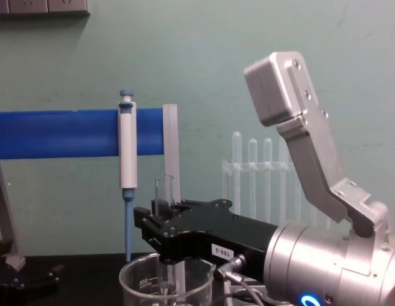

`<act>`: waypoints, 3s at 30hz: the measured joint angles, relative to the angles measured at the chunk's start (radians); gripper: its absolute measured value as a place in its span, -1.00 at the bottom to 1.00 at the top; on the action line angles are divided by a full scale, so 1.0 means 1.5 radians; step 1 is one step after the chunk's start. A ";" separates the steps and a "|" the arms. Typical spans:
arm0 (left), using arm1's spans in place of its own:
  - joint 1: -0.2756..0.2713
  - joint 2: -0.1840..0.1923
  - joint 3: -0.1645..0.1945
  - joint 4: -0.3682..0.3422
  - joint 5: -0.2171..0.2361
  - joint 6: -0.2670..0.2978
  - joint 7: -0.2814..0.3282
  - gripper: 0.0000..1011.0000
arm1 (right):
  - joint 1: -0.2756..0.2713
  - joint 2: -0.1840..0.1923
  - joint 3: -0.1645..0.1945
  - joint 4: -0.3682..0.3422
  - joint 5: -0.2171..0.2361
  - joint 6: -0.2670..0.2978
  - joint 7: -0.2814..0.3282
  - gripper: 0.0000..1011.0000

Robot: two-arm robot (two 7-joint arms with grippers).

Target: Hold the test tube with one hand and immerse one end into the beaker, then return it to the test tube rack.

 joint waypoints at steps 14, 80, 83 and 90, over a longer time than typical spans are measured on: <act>0.000 0.000 0.000 0.000 0.000 0.000 0.000 0.98 | -0.004 -0.001 -0.002 0.012 -0.009 -0.006 0.005 -0.56; 0.000 0.000 0.000 0.000 0.000 0.000 0.000 0.98 | -0.004 -0.001 -0.002 0.011 -0.007 -0.005 0.005 -0.56; 0.000 0.000 0.000 0.000 0.000 0.000 0.000 0.98 | -0.004 -0.001 -0.002 0.011 -0.007 -0.005 0.005 -0.56; 0.000 0.000 0.000 0.000 0.000 0.000 0.000 0.98 | -0.004 -0.001 -0.002 0.011 -0.007 -0.005 0.005 -0.56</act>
